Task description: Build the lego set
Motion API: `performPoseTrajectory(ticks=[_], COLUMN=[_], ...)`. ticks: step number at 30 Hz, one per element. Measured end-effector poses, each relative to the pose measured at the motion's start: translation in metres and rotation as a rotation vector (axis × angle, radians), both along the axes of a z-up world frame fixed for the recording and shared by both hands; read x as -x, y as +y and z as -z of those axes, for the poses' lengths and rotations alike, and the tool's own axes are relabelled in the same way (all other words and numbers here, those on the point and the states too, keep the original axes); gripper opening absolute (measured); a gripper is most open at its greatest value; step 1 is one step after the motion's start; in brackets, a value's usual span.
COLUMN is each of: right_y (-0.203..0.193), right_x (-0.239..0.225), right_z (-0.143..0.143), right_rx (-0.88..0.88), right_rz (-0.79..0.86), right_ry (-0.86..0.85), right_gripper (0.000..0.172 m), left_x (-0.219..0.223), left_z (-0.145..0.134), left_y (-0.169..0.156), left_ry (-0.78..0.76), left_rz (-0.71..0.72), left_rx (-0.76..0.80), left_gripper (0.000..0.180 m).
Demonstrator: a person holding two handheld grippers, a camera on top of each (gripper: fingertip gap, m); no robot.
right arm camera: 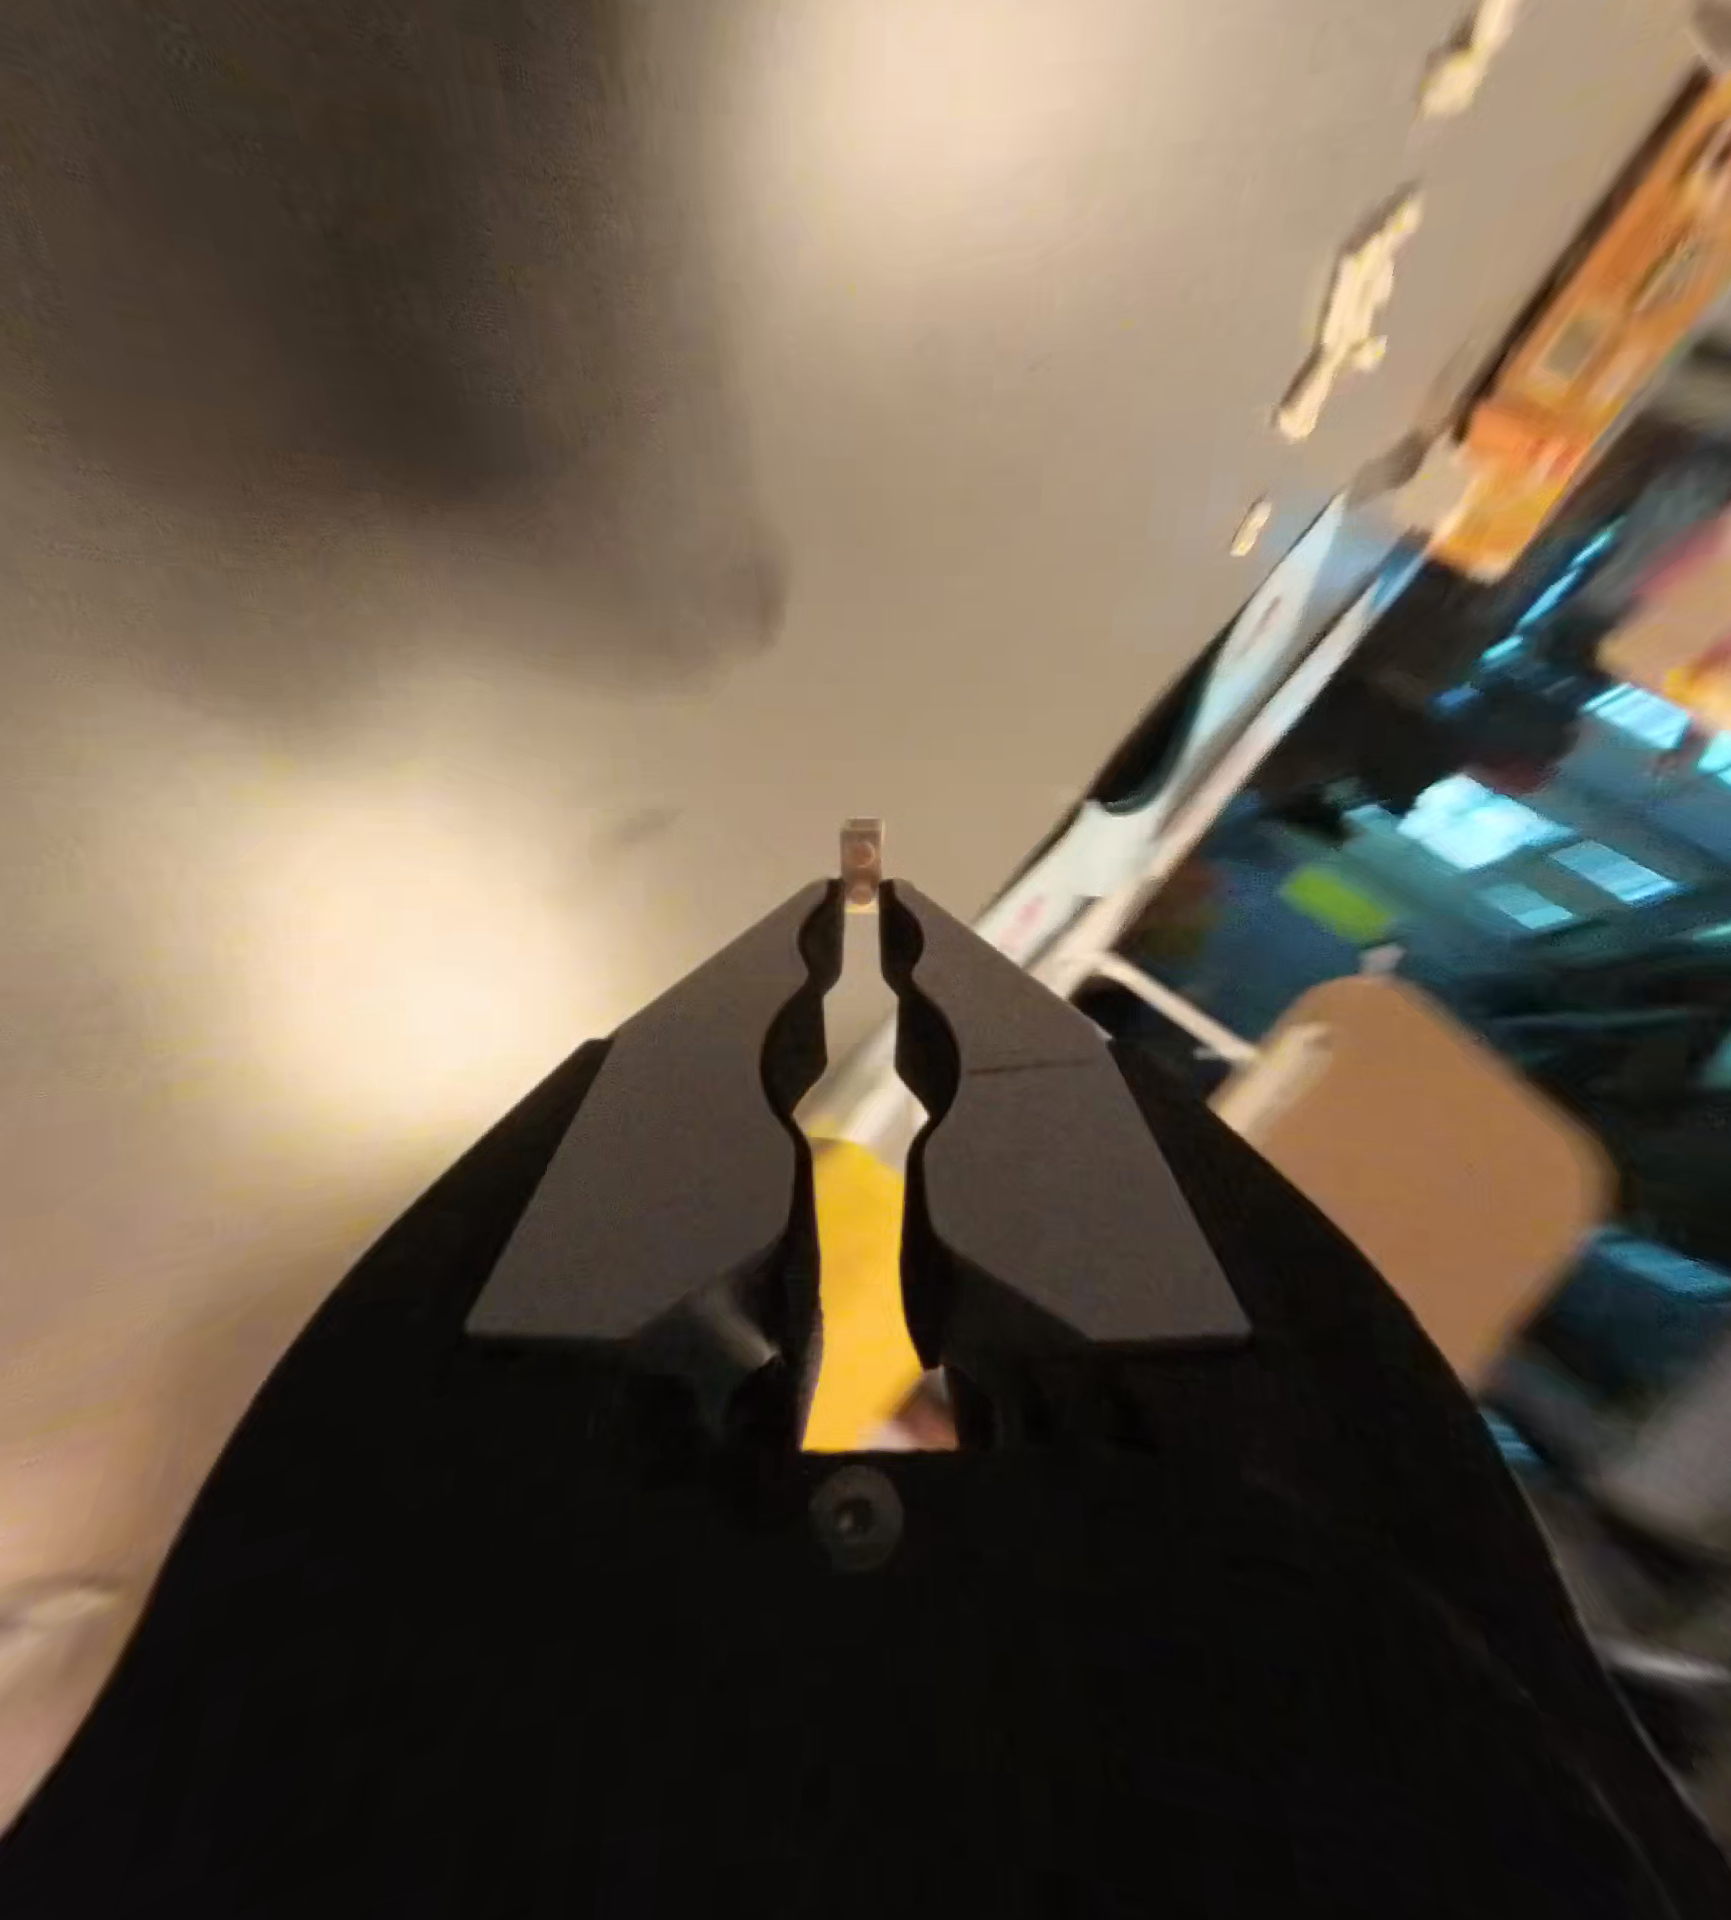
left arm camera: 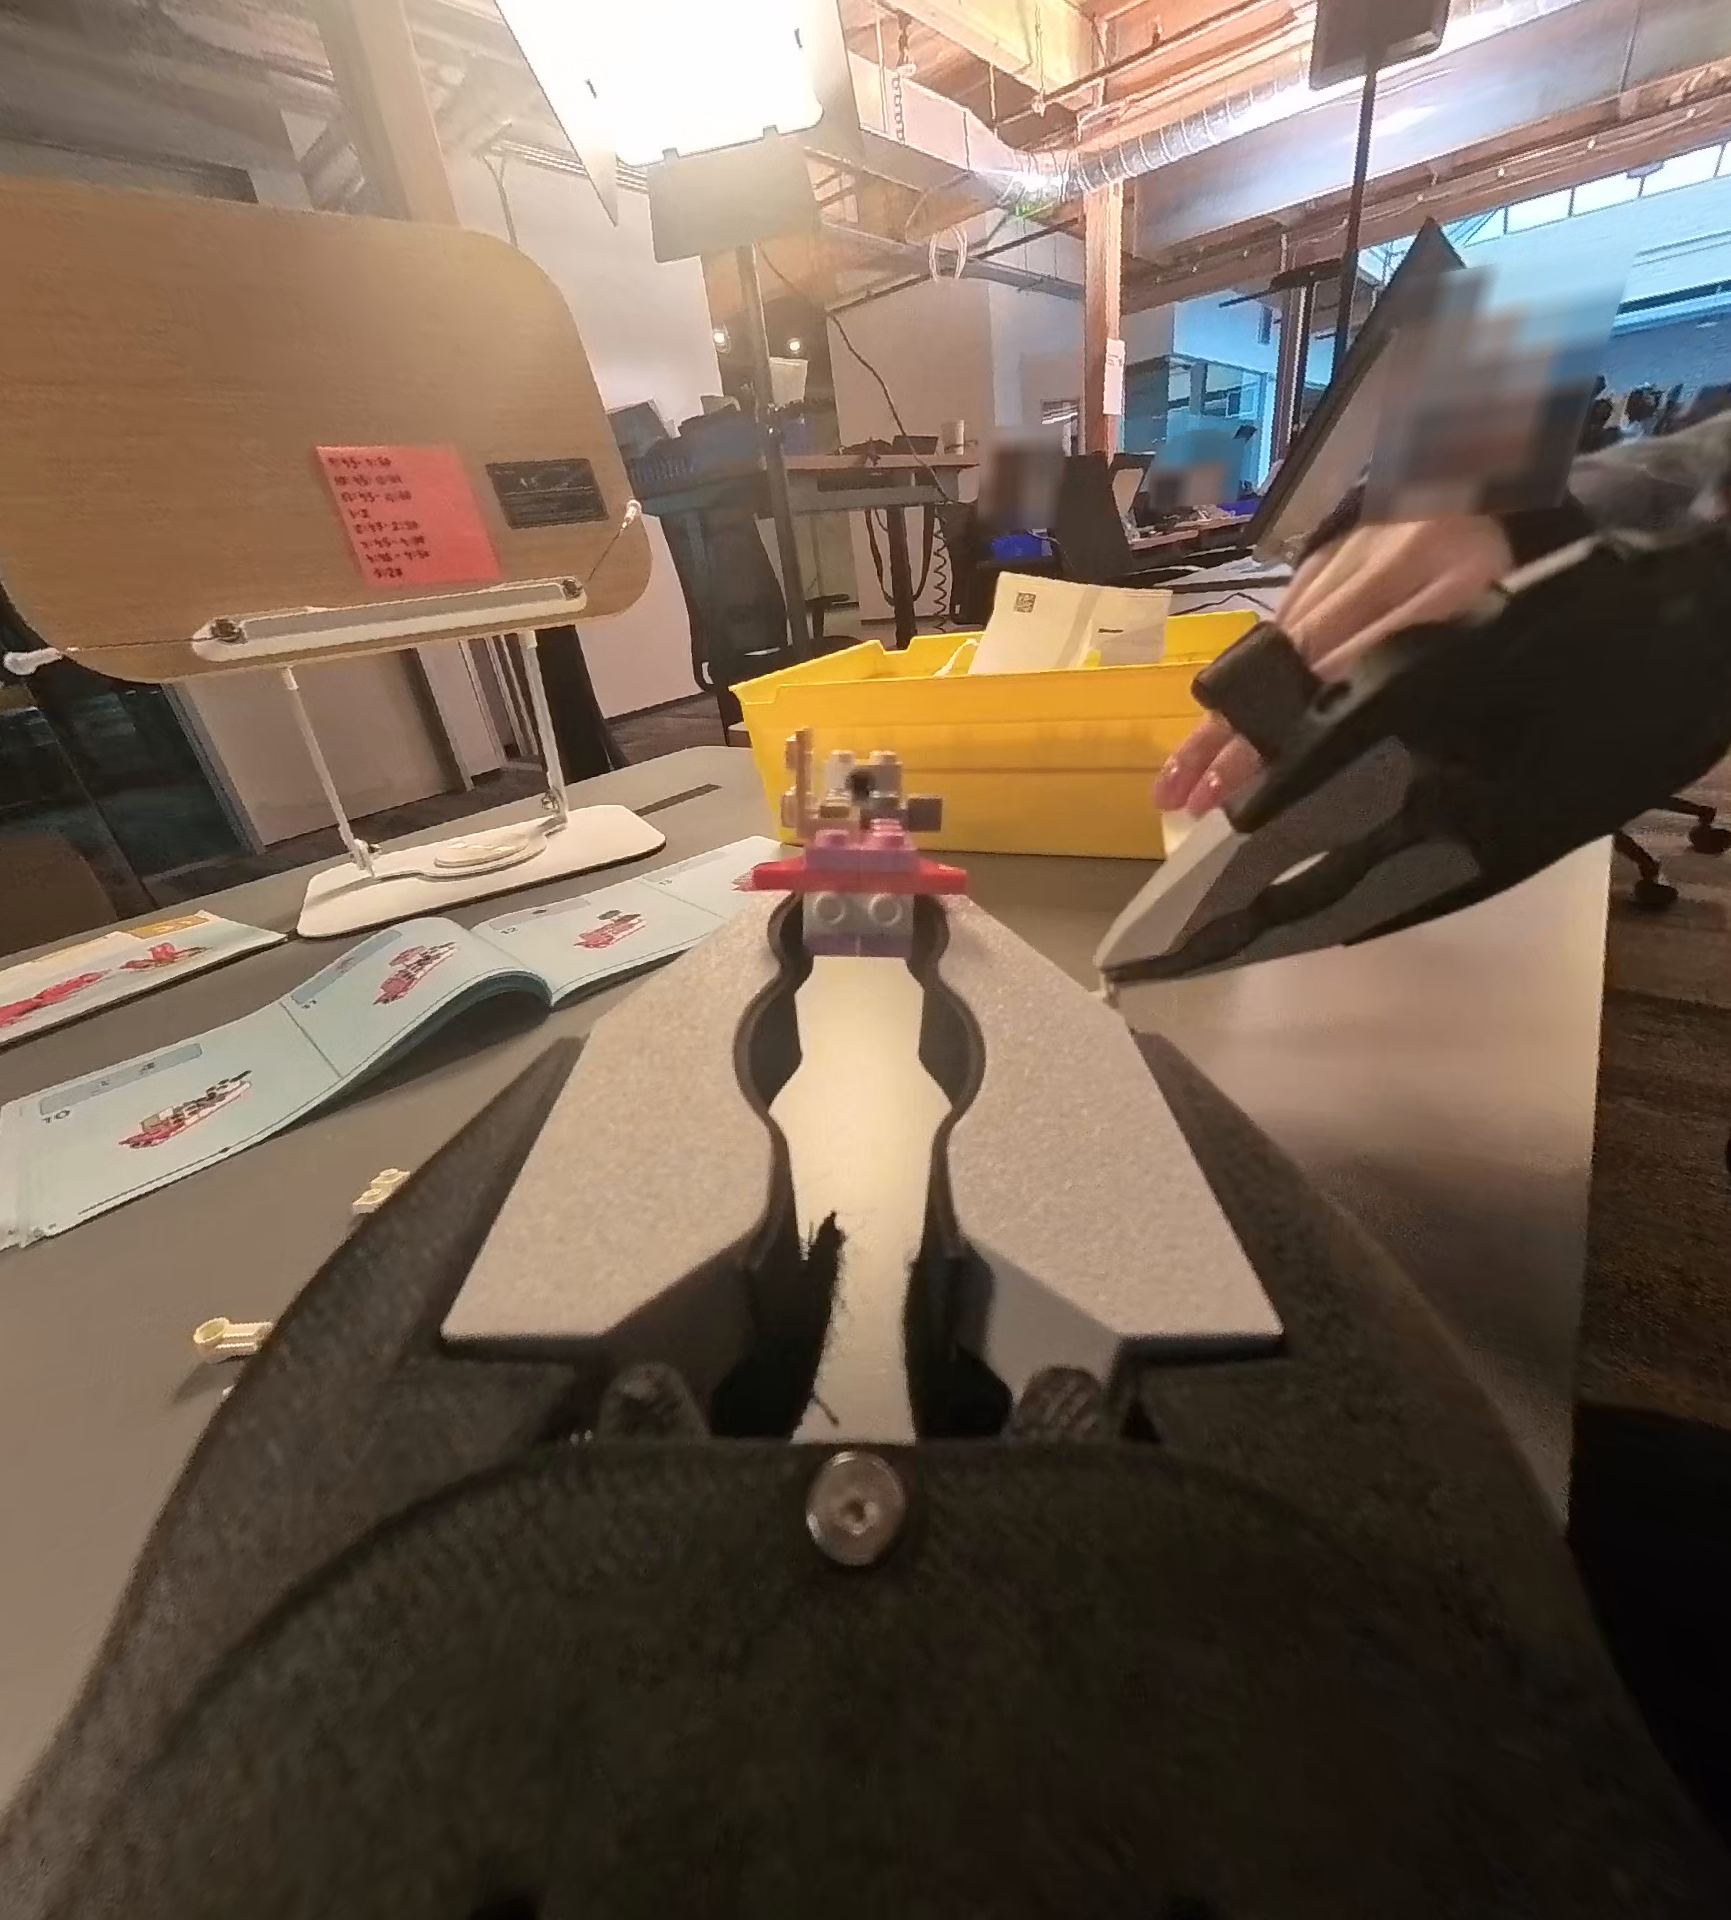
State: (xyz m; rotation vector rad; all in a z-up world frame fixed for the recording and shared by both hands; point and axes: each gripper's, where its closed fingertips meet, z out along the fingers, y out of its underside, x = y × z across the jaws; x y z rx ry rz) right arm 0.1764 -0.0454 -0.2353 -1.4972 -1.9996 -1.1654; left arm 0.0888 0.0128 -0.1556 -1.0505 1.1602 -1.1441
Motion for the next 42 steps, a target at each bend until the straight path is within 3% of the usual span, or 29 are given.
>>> performPoseTrajectory(ticks=[3,6,9,13,17,20,22,26,35,42], right_y=[0.008,0.007,0.003,-0.005,-0.005,-0.013,-0.019,-0.024,-0.011,-0.007], right_x=[-0.002,-0.002,0.002,0.013,0.008,0.013,0.025,0.039,0.027,0.022], right_z=[0.001,0.015,0.026,0.029,0.011,0.005,0.002,0.008,0.028,0.031], right_rx=[-0.017,0.036,0.076,0.13,0.171,0.266,0.32,0.339,0.436,0.528], right_rz=[-0.187,-0.337,-0.465,-0.525,-0.283,0.047,0.148,0.182,0.487,0.614], right_ry=[-0.302,-0.474,-0.565,-0.49,-0.168,0.337,0.583,0.748,1.11,1.31], right_gripper=[0.005,0.004,0.004,0.011,0.038,0.038,0.036,0.021,0.036,0.033], left_x=[0.0,0.0,0.0,0.0,0.0,0.0,0.0,0.0,0.0,0.0], left_z=[-0.001,0.0,0.0,0.0,-0.001,-0.001,-0.001,0.0,-0.001,-0.001], left_y=[0.001,0.0,0.001,0.001,0.001,0.001,0.001,0.0,-0.001,-0.001], left_ry=[-0.004,0.001,-0.002,-0.001,-0.002,-0.002,-0.003,-0.001,-0.002,-0.001], left_rz=[-0.001,0.0,0.0,0.001,0.001,0.003,0.004,0.006,0.011,0.017], left_rx=[0.004,0.004,0.007,0.008,0.009,0.011,0.011,0.009,0.01,0.012], left_gripper=[0.015,0.016,0.016,0.016,0.015,0.015,0.015,0.015,0.016,0.016])
